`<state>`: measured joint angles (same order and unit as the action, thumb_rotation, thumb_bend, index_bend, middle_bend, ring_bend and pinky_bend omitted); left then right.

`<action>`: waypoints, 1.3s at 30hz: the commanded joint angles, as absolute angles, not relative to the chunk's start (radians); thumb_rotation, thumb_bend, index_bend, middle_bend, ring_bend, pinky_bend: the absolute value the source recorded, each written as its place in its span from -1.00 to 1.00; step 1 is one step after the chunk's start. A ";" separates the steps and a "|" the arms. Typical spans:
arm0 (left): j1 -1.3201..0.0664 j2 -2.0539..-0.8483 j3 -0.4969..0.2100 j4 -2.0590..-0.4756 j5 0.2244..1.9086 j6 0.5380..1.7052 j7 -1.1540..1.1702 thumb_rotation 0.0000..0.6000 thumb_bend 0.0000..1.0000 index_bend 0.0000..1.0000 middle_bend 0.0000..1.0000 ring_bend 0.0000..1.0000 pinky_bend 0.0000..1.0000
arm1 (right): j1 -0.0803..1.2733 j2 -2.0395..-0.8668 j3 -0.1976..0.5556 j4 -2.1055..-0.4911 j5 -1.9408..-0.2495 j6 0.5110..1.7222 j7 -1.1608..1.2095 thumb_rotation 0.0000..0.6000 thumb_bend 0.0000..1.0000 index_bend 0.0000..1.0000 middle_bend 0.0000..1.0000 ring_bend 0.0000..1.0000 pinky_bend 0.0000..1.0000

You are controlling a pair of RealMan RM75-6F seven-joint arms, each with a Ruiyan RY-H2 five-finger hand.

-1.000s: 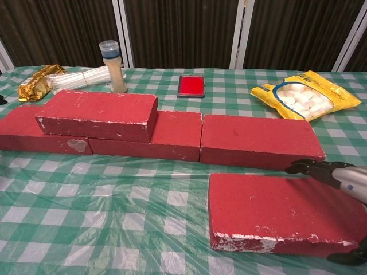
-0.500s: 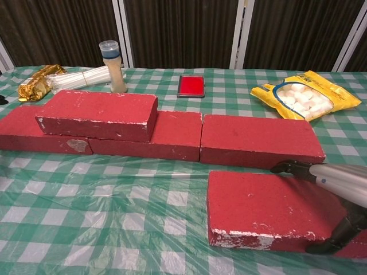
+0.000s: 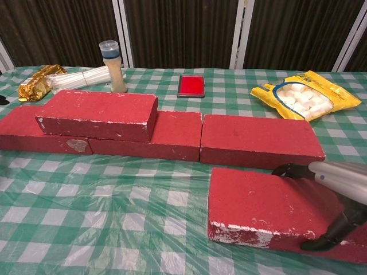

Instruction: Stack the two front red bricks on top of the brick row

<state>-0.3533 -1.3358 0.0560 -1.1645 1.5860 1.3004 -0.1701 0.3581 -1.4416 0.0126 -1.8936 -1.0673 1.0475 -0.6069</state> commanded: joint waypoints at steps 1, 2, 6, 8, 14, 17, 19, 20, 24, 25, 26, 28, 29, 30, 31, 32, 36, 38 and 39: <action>-0.353 -1.336 0.055 -1.165 1.586 1.300 -0.168 1.00 -0.38 -1.00 -1.00 -1.00 -0.98 | 0.362 -1.434 0.008 -1.904 -1.069 1.059 -0.599 1.00 -0.73 -0.10 -0.31 -0.43 -0.10; -0.352 -1.336 0.054 -1.165 1.587 1.301 -0.167 1.00 -0.38 -1.00 -1.00 -1.00 -0.98 | 0.360 -1.429 0.005 -1.911 -1.079 1.067 -0.593 1.00 -0.73 -0.09 -0.31 -0.43 -0.10; -0.349 -1.336 0.050 -1.165 1.586 1.305 -0.162 1.00 -0.38 -1.00 -1.00 -1.00 -0.98 | 0.349 -1.396 -0.011 -1.949 -1.142 1.098 -0.559 1.00 -0.73 -0.08 -0.29 -0.42 -0.10; -0.345 -1.335 0.049 -1.168 1.586 1.310 -0.158 1.00 -0.38 -1.00 -1.00 -1.00 -0.98 | 0.338 -1.368 -0.022 -1.977 -1.188 1.119 -0.533 1.00 -0.73 -0.08 -0.29 -0.41 -0.10; -0.337 -1.331 0.041 -1.180 1.585 1.324 -0.143 1.00 -0.38 -1.00 -1.00 -1.00 -0.98 | 0.344 -1.290 0.006 -2.045 -1.243 1.151 -0.483 1.00 -0.73 -0.08 -0.29 -0.42 0.00; -0.334 -1.331 0.038 -1.184 1.581 1.326 -0.129 1.00 -0.37 -1.00 -1.00 -1.00 -0.98 | 0.397 -1.256 0.079 -2.076 -1.182 1.118 -0.480 1.00 -0.73 -0.08 -0.28 -0.41 0.00; -0.333 -1.333 0.035 -1.185 1.579 1.325 -0.117 1.00 -0.37 -1.00 -1.00 -1.00 -0.98 | 0.440 -1.240 0.134 -2.086 -1.126 1.090 -0.476 1.00 -0.73 -0.08 -0.28 -0.40 0.00; -0.333 -1.335 0.033 -1.185 1.577 1.324 -0.107 1.00 -0.37 -1.00 -1.00 -1.00 -0.98 | 0.472 -1.231 0.170 -2.085 -1.087 1.066 -0.474 1.00 -0.73 -0.08 -0.27 -0.40 0.00; -0.330 -1.341 0.025 -1.185 1.566 1.323 -0.085 1.00 -0.37 -1.00 -1.00 -1.00 -0.98 | 0.588 -1.223 0.260 -2.031 -0.958 0.989 -0.498 1.00 -0.73 -0.08 -0.27 -0.38 -0.01; -0.328 -1.342 0.022 -1.185 1.562 1.323 -0.078 1.00 -0.37 -1.00 -1.00 -1.00 -0.98 | 0.618 -1.226 0.274 -2.012 -0.929 0.966 -0.508 1.00 -0.73 -0.08 -0.27 -0.38 -0.01; -0.327 -1.343 0.017 -1.185 1.554 1.322 -0.069 1.00 -0.37 -1.00 -1.00 -1.00 -0.98 | 0.655 -1.229 0.292 -1.989 -0.878 0.933 -0.509 1.00 -0.73 -0.08 -0.27 -0.37 -0.01; -0.326 -1.346 0.013 -1.186 1.547 1.320 -0.060 1.00 -0.37 -1.00 -1.00 -1.00 -0.98 | 0.710 -1.230 0.312 -1.954 -0.806 0.884 -0.511 1.00 -0.73 -0.08 -0.27 -0.34 -0.01; -0.326 -1.347 0.011 -1.185 1.543 1.317 -0.057 1.00 -0.37 -1.00 -1.00 -1.00 -0.98 | 0.739 -1.227 0.321 -1.930 -0.770 0.862 -0.511 1.00 -0.73 -0.08 -0.27 -0.33 -0.01; -0.326 -1.349 0.010 -1.184 1.541 1.314 -0.054 1.00 -0.37 -1.00 -1.00 -1.00 -0.98 | 0.759 -1.227 0.323 -1.912 -0.750 0.851 -0.516 1.00 -0.73 -0.08 -0.27 -0.33 -0.01; -0.327 -1.350 0.009 -1.183 1.539 1.310 -0.052 1.00 -0.37 -1.00 -1.00 -1.00 -0.98 | 0.777 -1.229 0.324 -1.892 -0.739 0.841 -0.519 1.00 -0.73 -0.08 -0.27 -0.33 -0.01; -0.328 -1.351 0.008 -1.181 1.537 1.305 -0.051 1.00 -0.37 -1.00 -1.00 -1.00 -0.98 | 0.795 -1.234 0.324 -1.864 -0.723 0.833 -0.516 1.00 -0.73 -0.08 -0.27 -0.33 -0.01; -0.330 -1.356 0.002 -1.176 1.530 1.298 -0.048 1.00 -0.37 -1.00 -1.00 -1.00 -0.98 | 0.850 -1.254 0.298 -1.776 -0.674 0.800 -0.523 1.00 -0.73 -0.09 -0.27 -0.33 -0.01; -0.330 -1.358 0.001 -1.173 1.528 1.296 -0.046 1.00 -0.37 -1.00 -1.00 -1.00 -0.98 | 0.875 -1.271 0.272 -1.728 -0.663 0.795 -0.543 1.00 -0.73 -0.09 -0.27 -0.33 -0.01; -0.331 -1.359 0.000 -1.172 1.527 1.294 -0.046 1.00 -0.37 -1.00 -1.00 -1.00 -0.98 | 0.884 -1.279 0.265 -1.712 -0.655 0.794 -0.544 1.00 -0.73 -0.09 -0.27 -0.33 -0.01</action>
<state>-0.3303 -1.3582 0.0002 -1.1723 1.5277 1.2947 -0.0462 0.8594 -1.2574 0.2882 -1.7556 -0.6812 0.8101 -0.5286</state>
